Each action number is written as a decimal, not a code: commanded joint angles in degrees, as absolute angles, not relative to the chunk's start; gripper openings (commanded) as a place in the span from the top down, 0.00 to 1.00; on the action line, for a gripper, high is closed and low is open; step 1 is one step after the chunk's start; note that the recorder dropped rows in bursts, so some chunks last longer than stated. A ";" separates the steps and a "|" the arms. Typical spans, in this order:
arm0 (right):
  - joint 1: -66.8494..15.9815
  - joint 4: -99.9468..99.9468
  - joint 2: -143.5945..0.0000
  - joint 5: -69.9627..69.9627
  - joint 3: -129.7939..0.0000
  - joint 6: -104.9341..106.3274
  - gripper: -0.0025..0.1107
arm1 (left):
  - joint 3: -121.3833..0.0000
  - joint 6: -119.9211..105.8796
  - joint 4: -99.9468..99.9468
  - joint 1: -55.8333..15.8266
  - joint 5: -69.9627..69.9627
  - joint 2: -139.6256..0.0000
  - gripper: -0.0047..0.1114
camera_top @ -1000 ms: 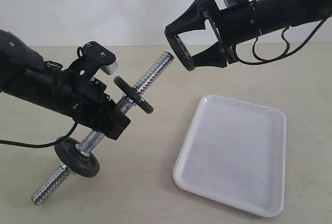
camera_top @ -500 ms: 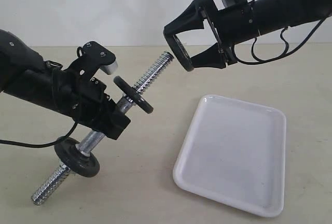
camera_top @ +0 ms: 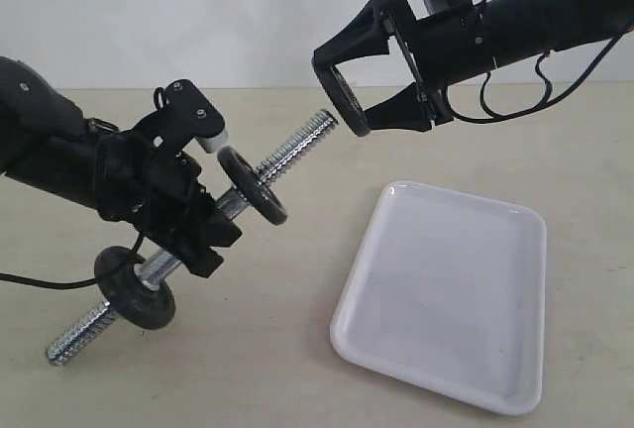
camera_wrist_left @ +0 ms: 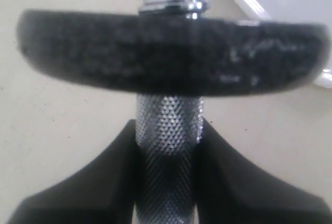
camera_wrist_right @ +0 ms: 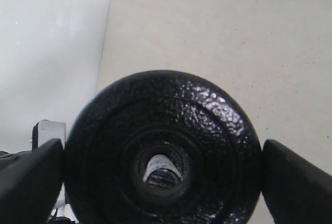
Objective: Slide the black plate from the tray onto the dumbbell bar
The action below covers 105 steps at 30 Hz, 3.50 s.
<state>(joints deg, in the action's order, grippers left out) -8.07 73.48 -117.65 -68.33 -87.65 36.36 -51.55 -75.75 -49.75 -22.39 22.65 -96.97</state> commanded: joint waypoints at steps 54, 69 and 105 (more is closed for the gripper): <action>-8.02 77.57 -116.46 -69.96 -88.39 35.88 0.98 | -53.39 -78.50 -45.17 -22.54 5.81 -94.67 0.92; -10.94 78.99 -116.46 -69.96 -88.39 36.07 0.98 | -53.39 -78.50 -45.17 -22.54 6.05 -94.67 0.92; -19.06 77.63 -116.46 -69.96 -88.39 34.63 0.98 | -53.39 -77.80 -45.56 -22.54 5.76 -94.67 0.92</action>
<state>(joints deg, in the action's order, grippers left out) -17.28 71.79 -117.78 -62.85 -87.65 34.32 -51.55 -78.69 -42.91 -22.39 12.74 -96.97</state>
